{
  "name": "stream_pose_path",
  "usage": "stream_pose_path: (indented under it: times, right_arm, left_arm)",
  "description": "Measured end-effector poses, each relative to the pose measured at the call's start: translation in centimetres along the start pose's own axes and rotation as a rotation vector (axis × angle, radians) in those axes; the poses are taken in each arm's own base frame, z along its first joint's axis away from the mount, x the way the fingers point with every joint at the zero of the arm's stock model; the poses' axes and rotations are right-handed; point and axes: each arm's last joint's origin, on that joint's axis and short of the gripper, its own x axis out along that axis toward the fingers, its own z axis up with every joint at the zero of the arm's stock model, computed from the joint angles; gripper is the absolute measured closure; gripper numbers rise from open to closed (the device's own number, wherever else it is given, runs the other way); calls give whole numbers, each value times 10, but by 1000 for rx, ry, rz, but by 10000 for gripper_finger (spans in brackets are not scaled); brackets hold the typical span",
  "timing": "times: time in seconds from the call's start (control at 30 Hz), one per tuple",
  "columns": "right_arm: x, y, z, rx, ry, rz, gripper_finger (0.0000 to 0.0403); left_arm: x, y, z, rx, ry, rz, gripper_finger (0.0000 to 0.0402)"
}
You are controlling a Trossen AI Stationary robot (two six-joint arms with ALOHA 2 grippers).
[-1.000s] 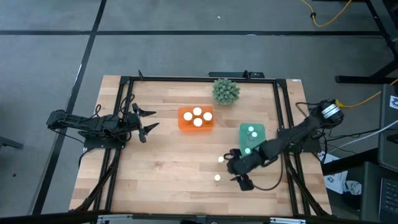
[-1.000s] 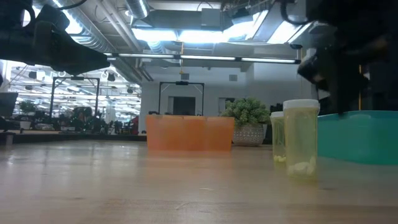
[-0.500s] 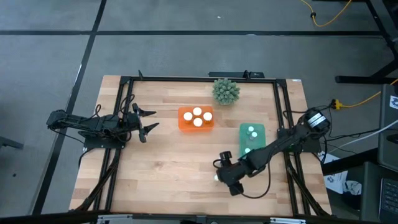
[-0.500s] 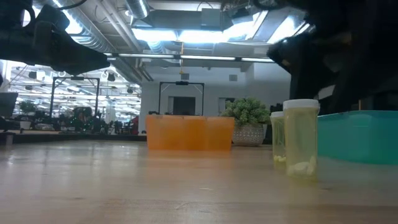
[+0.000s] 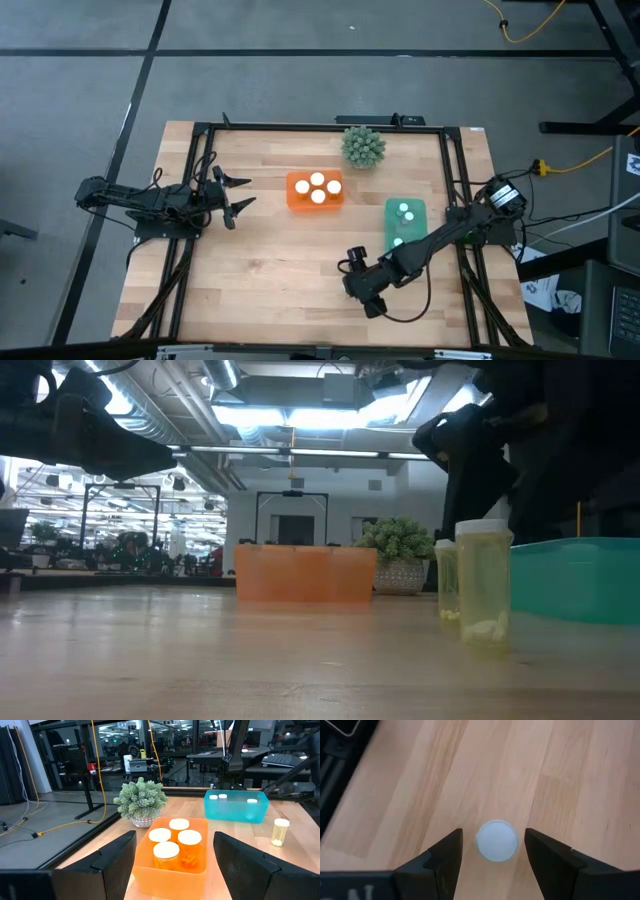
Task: Pick and place medicine bottles into bin by pill shape (circle, oval)
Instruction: Put the yellow pill bottle into the blue bin
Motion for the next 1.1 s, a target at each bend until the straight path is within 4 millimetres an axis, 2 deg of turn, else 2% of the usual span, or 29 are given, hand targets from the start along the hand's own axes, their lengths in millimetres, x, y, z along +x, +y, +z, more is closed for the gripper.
stream_pose_path:
  times: [0.4, 0.77, 0.9, 1.1]
  right_arm:
    - [7, 0, -1, -15, -3, -24, 193]
    - [6, 0, -1, 33, 17, -24, 291]
    - [-13, 1, 4, 22, 71, -41, 291]
    - [-67, 3, 4, 70, 50, -196, 286]
  left_arm:
    - [0, 0, 0, 0, -1, 0, 145]
    - [0, 0, 0, 0, 0, 0, 145]
    - [0, 0, 0, 0, 0, 0, 145]
    - [0, 0, 0, 0, -1, 0, 145]
